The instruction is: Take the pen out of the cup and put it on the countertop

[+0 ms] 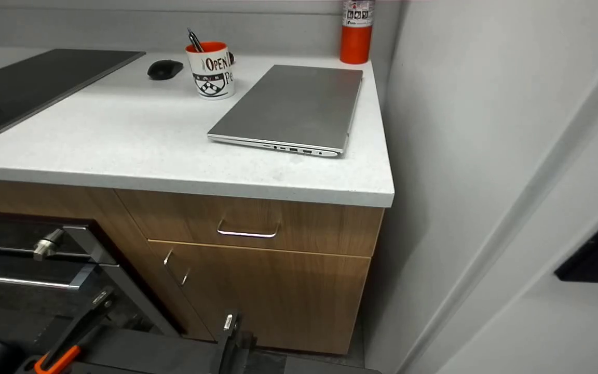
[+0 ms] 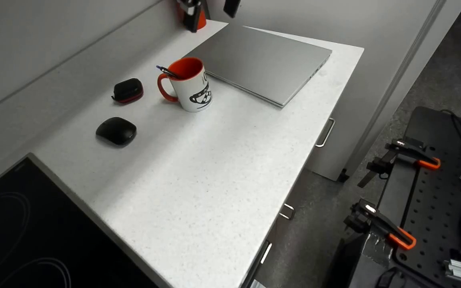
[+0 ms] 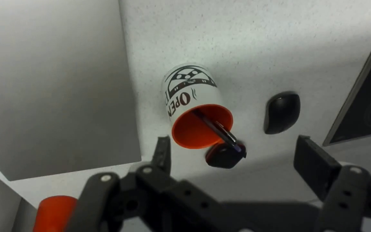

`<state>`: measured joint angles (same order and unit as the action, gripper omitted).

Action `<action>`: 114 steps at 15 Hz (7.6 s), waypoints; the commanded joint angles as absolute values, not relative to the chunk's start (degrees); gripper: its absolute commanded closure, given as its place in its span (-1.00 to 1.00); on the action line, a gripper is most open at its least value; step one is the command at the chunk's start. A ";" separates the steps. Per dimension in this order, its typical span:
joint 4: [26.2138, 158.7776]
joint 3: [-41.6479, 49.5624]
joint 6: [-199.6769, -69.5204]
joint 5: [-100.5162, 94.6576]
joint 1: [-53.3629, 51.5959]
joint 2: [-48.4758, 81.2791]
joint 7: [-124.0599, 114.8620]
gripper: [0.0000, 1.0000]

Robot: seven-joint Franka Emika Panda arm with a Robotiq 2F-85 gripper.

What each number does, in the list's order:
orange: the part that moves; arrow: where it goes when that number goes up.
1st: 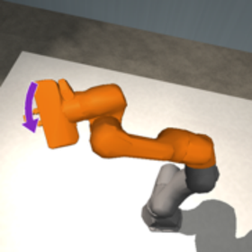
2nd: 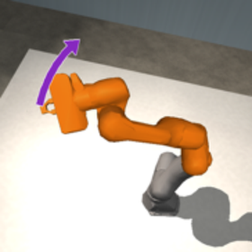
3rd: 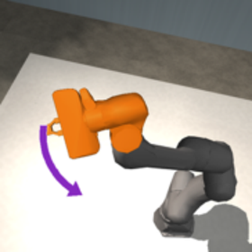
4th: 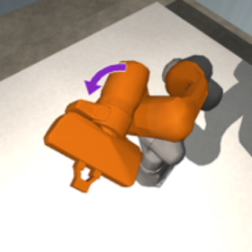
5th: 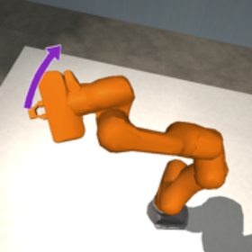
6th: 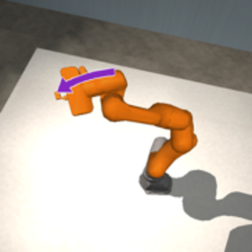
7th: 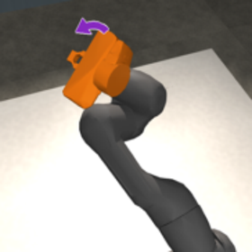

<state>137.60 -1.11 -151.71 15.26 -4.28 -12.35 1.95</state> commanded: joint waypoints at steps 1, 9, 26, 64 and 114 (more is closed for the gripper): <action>137.54 -1.21 -152.50 14.97 -4.51 -11.27 1.63 -1.00; 137.53 -1.02 -152.42 14.98 -4.48 -11.55 1.65 -1.00; 130.05 -4.16 -175.29 14.85 -5.81 7.06 3.58 -1.00; 126.28 -7.76 -182.92 15.00 -3.36 15.40 7.16 0.83; 122.53 -10.67 -154.47 18.89 -4.32 15.96 10.15 -1.00</action>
